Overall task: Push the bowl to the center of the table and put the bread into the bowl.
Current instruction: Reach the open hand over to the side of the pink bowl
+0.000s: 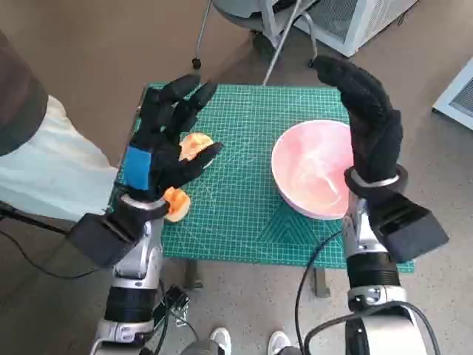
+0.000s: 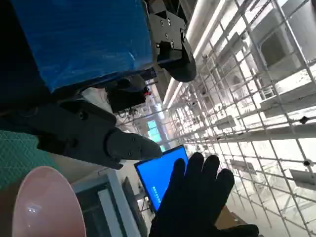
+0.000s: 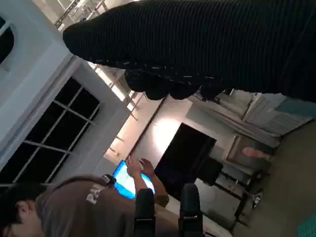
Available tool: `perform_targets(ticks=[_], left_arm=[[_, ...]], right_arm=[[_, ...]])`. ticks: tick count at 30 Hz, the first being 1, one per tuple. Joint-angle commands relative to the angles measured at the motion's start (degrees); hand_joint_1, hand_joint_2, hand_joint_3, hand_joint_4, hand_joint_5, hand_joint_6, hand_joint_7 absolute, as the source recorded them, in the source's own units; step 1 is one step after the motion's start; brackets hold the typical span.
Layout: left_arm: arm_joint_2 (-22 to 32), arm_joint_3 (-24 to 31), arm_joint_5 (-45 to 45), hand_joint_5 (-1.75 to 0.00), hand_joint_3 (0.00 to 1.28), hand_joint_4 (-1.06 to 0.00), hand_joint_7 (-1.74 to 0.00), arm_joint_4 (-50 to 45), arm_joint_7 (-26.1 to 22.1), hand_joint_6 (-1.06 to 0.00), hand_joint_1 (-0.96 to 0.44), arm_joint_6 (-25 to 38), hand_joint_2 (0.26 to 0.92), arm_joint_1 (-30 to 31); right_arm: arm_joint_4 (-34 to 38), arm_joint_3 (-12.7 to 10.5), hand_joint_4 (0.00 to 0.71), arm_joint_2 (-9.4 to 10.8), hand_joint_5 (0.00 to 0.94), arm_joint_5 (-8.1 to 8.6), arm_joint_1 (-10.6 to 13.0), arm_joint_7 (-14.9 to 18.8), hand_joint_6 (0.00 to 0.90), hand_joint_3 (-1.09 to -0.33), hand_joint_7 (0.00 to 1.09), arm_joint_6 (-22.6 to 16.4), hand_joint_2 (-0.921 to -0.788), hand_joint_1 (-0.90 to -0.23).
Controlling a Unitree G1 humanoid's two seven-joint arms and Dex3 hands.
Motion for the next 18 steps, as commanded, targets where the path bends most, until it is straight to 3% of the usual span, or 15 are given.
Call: perform_targets(ticks=[1,8,18], left_arm=[[0.82,0.92,-1.39,-0.20,0.18,-0.38,-0.72,1.49,-0.81,-0.18,-0.39,-1.17,0.921,-1.56],[0.76,1.00,-2.07,-0.17,0.18,-0.39,-0.67,1.95,-1.24,-0.20,-0.39,-1.23,0.921,-1.86],[0.59,1.02,-1.99,-0.16,0.17,-0.40,-0.66,2.75,-1.66,-0.22,-0.39,-1.85,0.921,-1.80]], right_arm=[[0.76,-0.48,0.355,-0.49,0.001,-0.36,0.62,-0.23,0.010,-0.783,0.78,-0.29,-0.921,-0.554],[0.56,-0.87,0.355,-0.91,0.001,-0.83,0.92,-0.60,0.005,-0.787,0.77,-0.28,-0.921,-0.550],[2.08,-2.72,0.351,-3.12,0.000,0.28,1.45,-0.11,0.005,-0.784,0.77,-0.92,-0.921,-0.564]])
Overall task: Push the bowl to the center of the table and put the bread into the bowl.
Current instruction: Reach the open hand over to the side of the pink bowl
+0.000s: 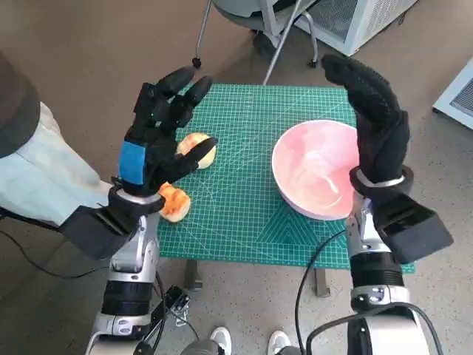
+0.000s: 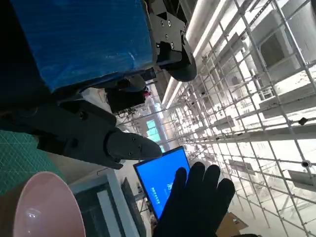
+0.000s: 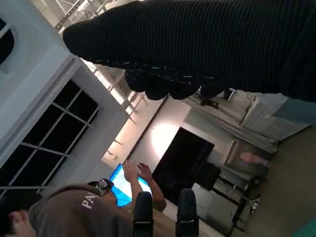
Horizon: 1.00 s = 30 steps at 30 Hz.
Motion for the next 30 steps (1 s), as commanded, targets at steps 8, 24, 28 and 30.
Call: perform_targets(ticks=[8,24,28,30], left_arm=[[0.13,0.30,-0.90,-0.15,0.17,-0.40,-0.65,1.24,-0.69,-0.22,-0.39,-1.18,0.921,-0.71],[-0.08,0.25,-1.11,-0.13,0.18,-0.41,-0.64,1.06,-0.95,-0.22,-0.38,-0.93,0.921,-0.49],[-0.12,0.18,-1.07,-0.13,0.18,-0.41,-0.64,0.76,-0.95,-0.21,-0.38,-0.79,0.921,-0.39],[-0.09,0.21,-1.17,-0.13,0.18,-0.41,-0.64,0.76,-1.01,-0.21,-0.39,-0.73,0.921,-0.35]], right_arm=[[8.39,-5.34,0.334,-5.75,0.000,0.50,1.57,-1.62,0.000,-0.802,0.77,-2.46,-0.921,-0.551],[25.11,-6.18,0.311,-12.47,0.000,-12.11,3.79,-25.33,-0.001,-0.910,0.73,4.20,-0.921,-0.455],[27.90,-6.82,0.308,-11.74,0.004,-11.29,4.42,-26.08,0.007,-0.910,0.72,9.70,-0.921,-0.474],[28.57,-7.07,0.307,-11.11,0.004,-10.82,4.76,-26.08,0.017,-0.908,0.70,11.70,-0.921,-0.483]])
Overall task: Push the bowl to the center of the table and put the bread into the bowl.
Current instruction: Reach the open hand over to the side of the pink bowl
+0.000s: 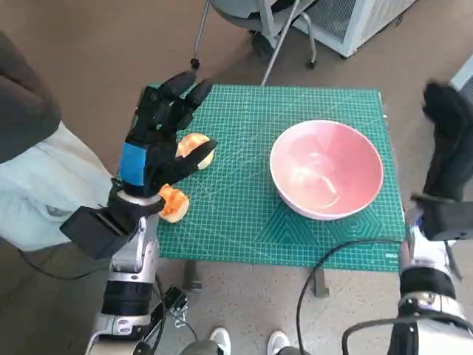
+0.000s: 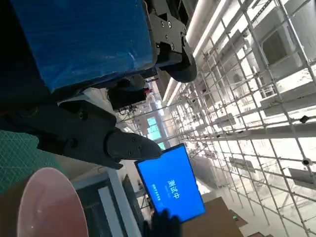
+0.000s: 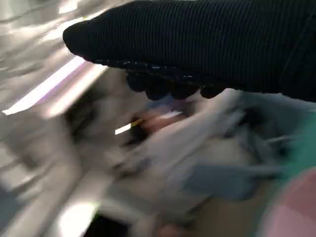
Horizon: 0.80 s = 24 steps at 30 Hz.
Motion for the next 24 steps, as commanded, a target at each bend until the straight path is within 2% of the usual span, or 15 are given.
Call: perform_targets(ticks=[1,4,6,12,17,24], left_arm=[[0.05,0.02,-0.86,-0.13,0.18,-0.41,-0.64,-0.58,-0.26,-0.21,-0.39,-0.05,0.921,-0.29],[0.18,0.21,-1.13,-0.12,0.18,-0.41,-0.64,-0.56,-0.46,-0.21,-0.38,-0.07,0.921,-0.14],[0.28,0.33,-1.30,-0.12,0.18,-0.41,-0.64,-0.62,-0.63,-0.21,-0.39,-0.09,0.921,0.05],[0.53,0.52,-1.48,-0.12,0.18,-0.41,-0.64,-1.44,-0.76,-0.22,-0.39,0.16,0.921,0.73],[0.84,0.70,-1.50,-0.11,0.17,-0.41,-0.64,-1.92,-0.66,-0.22,-0.40,0.33,0.921,1.18],[1.23,0.87,-1.16,-0.09,0.17,-0.42,-0.61,-2.82,-0.39,-0.23,-0.41,0.27,0.921,2.10]], right_arm=[[2.97,-0.50,0.307,1.57,0.004,0.65,2.21,-0.82,0.020,-0.908,0.69,5.82,-0.921,-0.484],[3.66,-1.07,0.305,2.55,0.003,1.26,2.57,-0.79,0.035,-0.903,0.65,8.18,-0.921,-0.494],[4.17,-1.97,0.306,3.49,0.003,2.25,2.63,-0.22,0.053,-0.900,0.63,10.22,-0.921,-0.501],[4.92,-3.47,0.314,6.31,0.006,3.91,2.38,0.77,0.094,-0.900,0.62,14.52,-0.921,-0.524],[5.12,-4.71,0.329,8.79,0.012,5.25,1.36,1.45,0.114,-0.928,0.62,16.88,-0.921,-0.520],[5.33,-6.00,0.325,11.90,0.006,6.65,-0.61,2.70,0.122,-0.922,0.61,19.21,-0.921,-0.530]])
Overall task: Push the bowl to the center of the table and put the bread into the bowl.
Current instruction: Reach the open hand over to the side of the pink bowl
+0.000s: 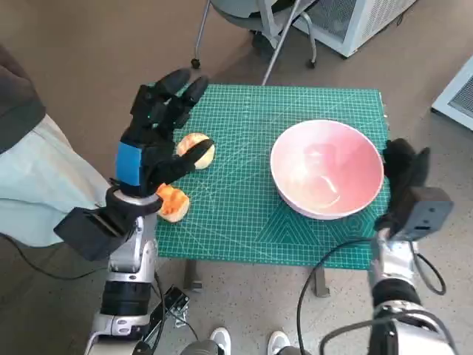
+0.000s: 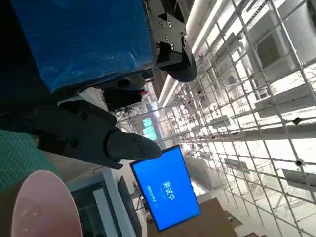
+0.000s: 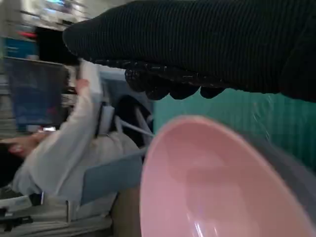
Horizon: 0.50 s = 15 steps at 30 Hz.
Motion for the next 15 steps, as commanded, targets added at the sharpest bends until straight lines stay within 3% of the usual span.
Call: perform_targets(ticks=[1,7,11,15], left_arm=[[0.70,0.23,0.17,-0.09,0.17,-0.42,-0.60,-1.02,0.21,-0.24,-0.41,0.11,0.921,1.66],[0.91,0.09,0.72,-0.08,0.17,-0.43,-0.58,-1.78,0.68,-0.25,-0.41,0.04,0.921,2.40],[1.25,0.16,0.76,-0.07,0.17,-0.43,-0.56,-2.21,0.70,-0.25,-0.42,-0.08,0.921,3.02],[1.67,0.20,0.87,-0.07,0.17,-0.43,-0.55,-3.08,0.80,-0.26,-0.42,-0.01,0.921,3.79]], right_arm=[[1.01,-1.32,0.323,2.31,0.005,1.51,-1.20,1.47,0.120,-0.921,0.61,2.50,-0.921,-0.530],[1.17,-3.68,0.267,4.75,0.000,4.12,-3.71,4.08,0.106,-0.921,0.61,4.59,-0.921,-0.519],[1.23,-4.86,0.245,6.20,0.000,5.31,-5.44,5.00,0.095,-0.920,0.66,5.66,-0.921,-0.509],[1.40,-5.44,0.254,7.33,0.005,5.39,-6.96,4.58,0.084,-0.906,0.73,6.60,-0.921,-0.511]])
